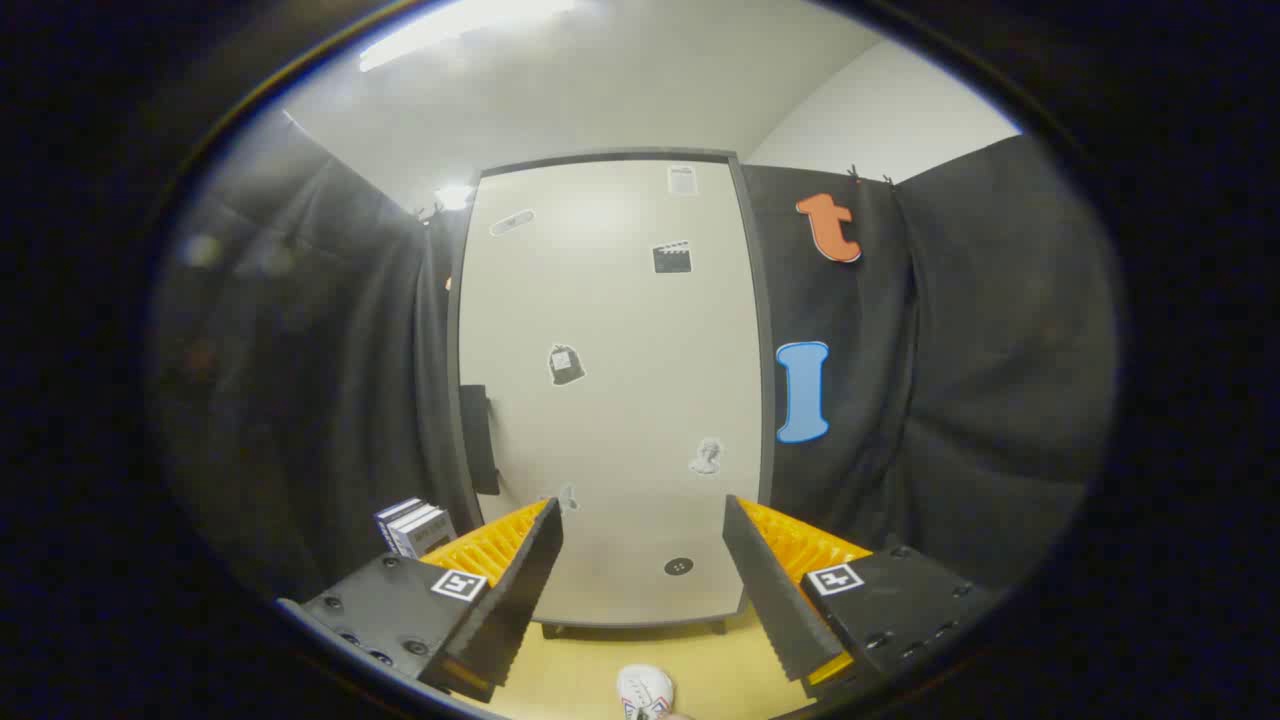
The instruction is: Open the shoe cabinet door, grab the shoes and put them into the shoe cabinet, then close the shoe cabinet door.
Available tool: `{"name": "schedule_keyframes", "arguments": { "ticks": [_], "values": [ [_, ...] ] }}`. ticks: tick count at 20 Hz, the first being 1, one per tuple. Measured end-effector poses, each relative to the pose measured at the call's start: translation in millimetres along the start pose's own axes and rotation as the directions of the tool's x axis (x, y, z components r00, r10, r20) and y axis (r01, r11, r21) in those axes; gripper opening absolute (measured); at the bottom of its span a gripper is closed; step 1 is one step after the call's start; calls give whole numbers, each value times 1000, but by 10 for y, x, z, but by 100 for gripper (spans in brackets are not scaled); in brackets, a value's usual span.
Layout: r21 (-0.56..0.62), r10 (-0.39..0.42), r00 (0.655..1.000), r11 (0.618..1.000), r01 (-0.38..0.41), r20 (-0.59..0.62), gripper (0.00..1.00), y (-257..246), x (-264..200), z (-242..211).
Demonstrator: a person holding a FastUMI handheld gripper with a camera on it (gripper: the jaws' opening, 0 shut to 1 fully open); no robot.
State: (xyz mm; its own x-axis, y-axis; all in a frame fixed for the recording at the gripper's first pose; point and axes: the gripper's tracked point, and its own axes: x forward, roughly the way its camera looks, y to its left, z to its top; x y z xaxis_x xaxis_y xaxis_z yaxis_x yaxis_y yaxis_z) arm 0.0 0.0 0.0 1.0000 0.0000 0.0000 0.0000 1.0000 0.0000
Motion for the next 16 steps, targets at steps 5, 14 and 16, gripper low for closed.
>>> {"name": "schedule_keyframes", "arguments": {
  "ticks": [5, 14, 16],
  "values": [
    [-7, 13, 1000, 1000, -13, 5, 100, 58, -11, -12],
    [-7, 58, 998, 998, -58, 3, 100, 167, 8, -33],
    [-10, 63, 998, 998, -63, 2, 100, 172, 18, -36]
  ]
}}
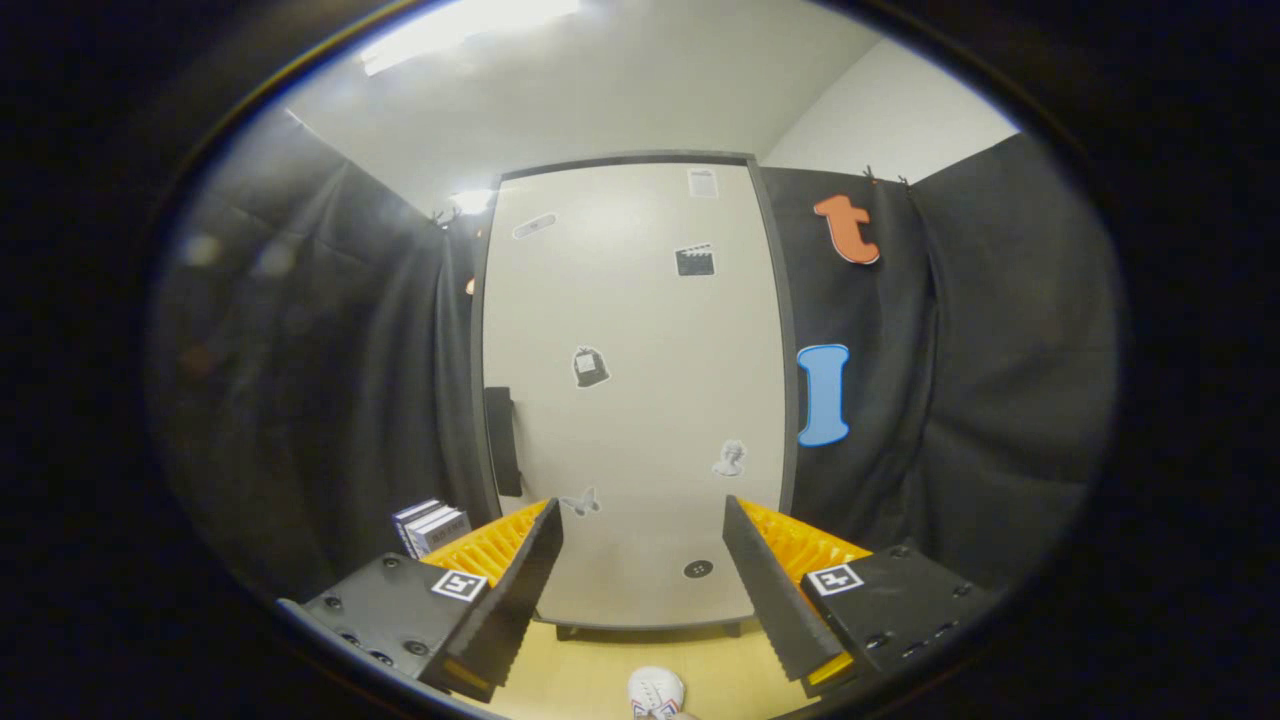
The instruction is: Open the shoe cabinet door, grab the shoes and put them into the shoe cabinet, then close the shoe cabinet door.
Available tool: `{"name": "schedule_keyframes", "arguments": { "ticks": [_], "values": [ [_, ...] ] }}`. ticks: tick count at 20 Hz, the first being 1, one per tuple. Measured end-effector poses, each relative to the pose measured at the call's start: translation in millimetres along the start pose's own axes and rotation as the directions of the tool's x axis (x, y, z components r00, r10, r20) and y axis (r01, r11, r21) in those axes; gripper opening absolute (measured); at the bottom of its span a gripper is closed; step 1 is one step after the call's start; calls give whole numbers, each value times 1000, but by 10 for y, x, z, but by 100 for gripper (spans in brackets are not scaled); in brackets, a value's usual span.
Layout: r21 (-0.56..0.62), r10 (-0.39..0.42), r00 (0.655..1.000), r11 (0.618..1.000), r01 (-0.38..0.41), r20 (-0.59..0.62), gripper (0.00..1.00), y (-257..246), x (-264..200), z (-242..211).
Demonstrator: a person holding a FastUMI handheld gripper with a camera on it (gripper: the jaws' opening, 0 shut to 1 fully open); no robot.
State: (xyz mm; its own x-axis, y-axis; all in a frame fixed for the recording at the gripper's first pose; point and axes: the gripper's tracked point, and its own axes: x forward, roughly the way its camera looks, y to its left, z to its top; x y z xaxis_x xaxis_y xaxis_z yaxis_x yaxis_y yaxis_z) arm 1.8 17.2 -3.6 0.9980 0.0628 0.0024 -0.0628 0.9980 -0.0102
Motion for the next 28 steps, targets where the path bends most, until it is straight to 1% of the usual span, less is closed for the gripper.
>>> {"name": "schedule_keyframes", "arguments": {
  "ticks": [2, 4, 7, 12, 15, 21, 28],
  "values": [
    [2, 14, 1000, 1000, -14, 0, 100, 18, 9, -4],
    [13, 49, 999, 999, -49, 1, 100, 89, 18, 6],
    [5, 67, 998, 998, -67, 10, 99, 102, 68, 23],
    [-11, 95, 995, 995, -96, -15, 100, 372, 274, -97],
    [-36, 66, 998, 997, -66, 0, 100, 587, 508, -118],
    [-12, 51, 999, 999, -51, 14, 100, 1212, 1052, -167],
    [7, 16, 1000, 1000, -16, 12, 98, 1545, 1549, -252]
  ]
}}
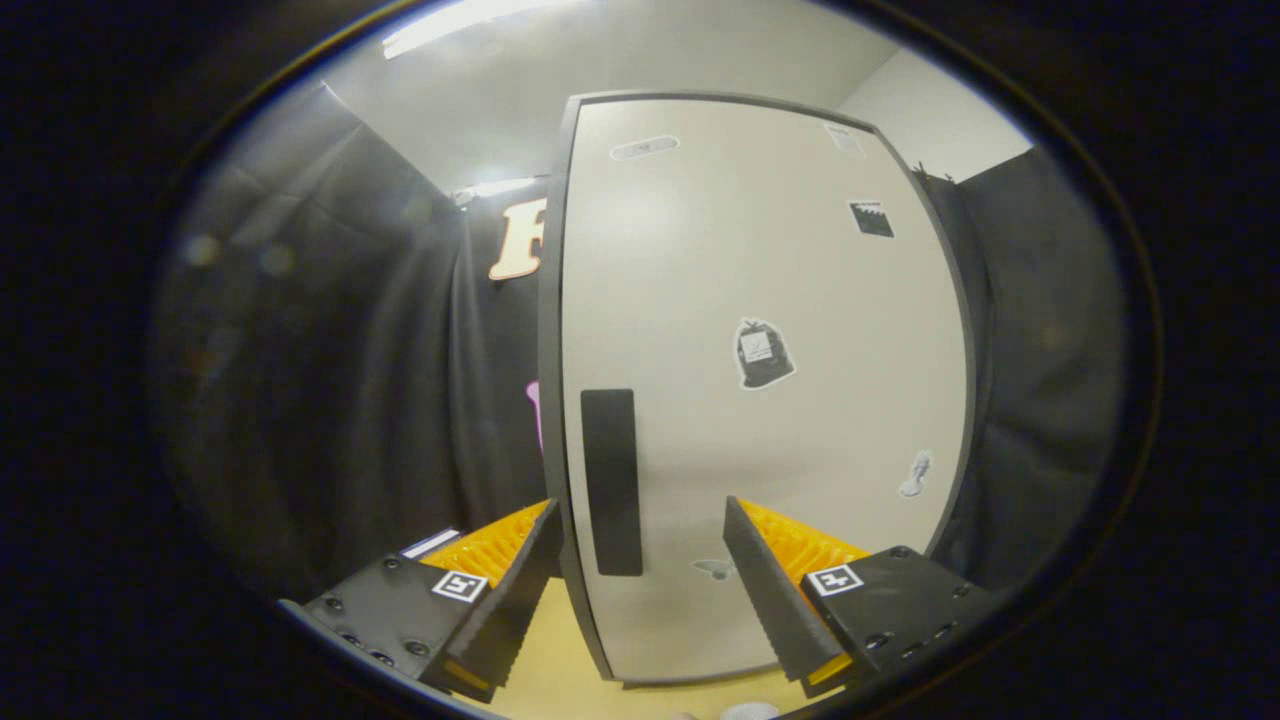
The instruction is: Open the shoe cabinet door, grab the shoes and put them into the shoe cabinet, then close the shoe cabinet door.
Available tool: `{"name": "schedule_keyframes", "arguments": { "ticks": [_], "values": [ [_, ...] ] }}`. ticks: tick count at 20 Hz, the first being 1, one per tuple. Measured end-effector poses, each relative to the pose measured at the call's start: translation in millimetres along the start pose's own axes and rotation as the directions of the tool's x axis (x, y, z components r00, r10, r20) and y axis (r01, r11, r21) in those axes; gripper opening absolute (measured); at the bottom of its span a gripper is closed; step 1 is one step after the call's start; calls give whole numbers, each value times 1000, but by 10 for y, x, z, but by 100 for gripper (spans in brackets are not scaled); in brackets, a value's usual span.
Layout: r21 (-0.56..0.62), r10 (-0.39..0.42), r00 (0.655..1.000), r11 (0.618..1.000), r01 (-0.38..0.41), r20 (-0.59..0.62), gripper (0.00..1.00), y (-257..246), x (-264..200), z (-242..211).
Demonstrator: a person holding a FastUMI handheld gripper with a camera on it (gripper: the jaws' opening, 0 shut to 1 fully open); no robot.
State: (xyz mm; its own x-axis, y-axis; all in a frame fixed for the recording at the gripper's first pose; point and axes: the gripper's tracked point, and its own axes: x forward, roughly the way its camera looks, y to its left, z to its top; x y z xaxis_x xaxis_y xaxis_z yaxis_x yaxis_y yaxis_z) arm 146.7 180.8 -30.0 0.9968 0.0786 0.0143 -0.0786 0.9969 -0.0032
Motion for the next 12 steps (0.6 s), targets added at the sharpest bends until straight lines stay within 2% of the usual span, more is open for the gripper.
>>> {"name": "schedule_keyframes", "arguments": {
  "ticks": [6, 12],
  "values": [
    [-12, -47, 999, 999, 47, -6, 96, 70, 354, -71],
    [2, -73, 997, 997, 73, -2, 64, 120, 481, -73]
  ]
}}
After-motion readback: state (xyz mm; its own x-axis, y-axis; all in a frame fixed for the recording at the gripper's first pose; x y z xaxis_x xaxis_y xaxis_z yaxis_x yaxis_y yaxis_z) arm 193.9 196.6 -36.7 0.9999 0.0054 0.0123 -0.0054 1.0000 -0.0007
